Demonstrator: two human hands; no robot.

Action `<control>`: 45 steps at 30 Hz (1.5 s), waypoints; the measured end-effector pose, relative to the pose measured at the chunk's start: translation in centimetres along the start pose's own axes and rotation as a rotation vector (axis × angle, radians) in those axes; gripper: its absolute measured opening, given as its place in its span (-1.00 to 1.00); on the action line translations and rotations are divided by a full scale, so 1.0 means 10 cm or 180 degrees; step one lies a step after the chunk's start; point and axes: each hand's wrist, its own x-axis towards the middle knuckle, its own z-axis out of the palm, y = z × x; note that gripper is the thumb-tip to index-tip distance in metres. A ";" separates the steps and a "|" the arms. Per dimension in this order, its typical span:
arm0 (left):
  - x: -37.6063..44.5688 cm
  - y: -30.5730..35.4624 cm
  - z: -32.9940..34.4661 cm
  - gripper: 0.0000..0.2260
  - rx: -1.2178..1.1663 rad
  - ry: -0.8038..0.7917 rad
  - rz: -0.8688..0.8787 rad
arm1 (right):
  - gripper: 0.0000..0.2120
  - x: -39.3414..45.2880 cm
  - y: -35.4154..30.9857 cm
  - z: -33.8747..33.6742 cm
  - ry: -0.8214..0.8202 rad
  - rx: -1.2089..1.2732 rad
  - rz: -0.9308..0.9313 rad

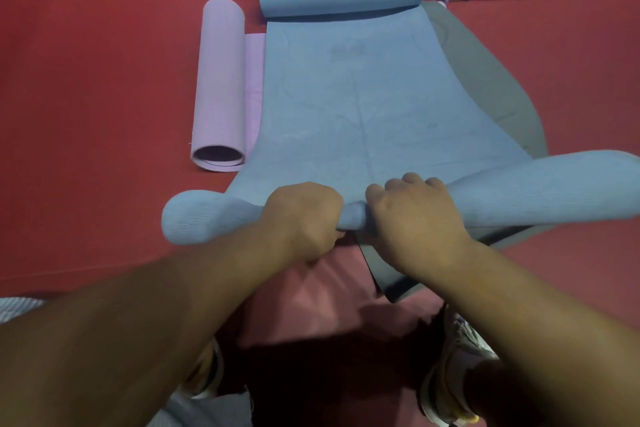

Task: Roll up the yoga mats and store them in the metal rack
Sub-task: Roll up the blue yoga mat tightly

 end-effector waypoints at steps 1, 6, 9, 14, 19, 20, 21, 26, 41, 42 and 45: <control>0.02 -0.01 -0.02 -0.77 -0.0048 -0.0151 0.0030 | -0.43 0.01 0.01 -0.01 -0.0006 -0.0037 0.0064; -0.04 0.00 0.00 -0.68 -0.0008 0.0174 0.0277 | -0.65 0.03 0.06 0.03 -0.0720 0.0664 0.0360; -0.10 0.10 0.11 -0.67 0.0293 0.0516 0.0359 | -0.63 0.05 0.05 0.01 -0.0856 0.0865 0.0316; -0.04 0.00 0.09 -0.87 -0.0221 -0.0077 0.0113 | -0.59 0.01 -0.05 0.09 0.0015 -0.0003 -0.0145; 0.01 -0.02 0.03 -0.78 -0.0310 -0.0563 0.0365 | -0.73 0.01 -0.04 0.11 -0.0502 0.0364 -0.0031; -0.01 0.00 0.05 -0.74 -0.0250 -0.0429 0.0355 | -0.79 0.01 -0.01 0.10 -0.0739 0.0471 -0.0011; -0.02 0.02 0.10 -0.67 -0.0114 -0.0192 0.0304 | -0.80 0.02 0.01 0.10 -0.0865 0.0655 0.0025; -0.02 -0.02 0.27 -0.74 0.0030 -0.0056 0.0137 | -0.73 0.05 0.00 0.00 -0.0927 0.0720 -0.0072; 0.06 -0.18 0.12 -0.79 -0.0184 -0.0492 0.0167 | -0.58 0.03 -0.08 0.08 -0.0577 0.0553 -0.0131; 0.08 -0.19 0.06 -0.81 -0.0230 -0.0650 0.0203 | -0.57 0.03 -0.09 0.09 -0.0539 0.0493 -0.0144; 0.05 -0.16 0.02 -0.77 -0.0195 -0.0369 0.0229 | -0.62 0.08 0.02 0.02 -0.1080 0.0973 0.0095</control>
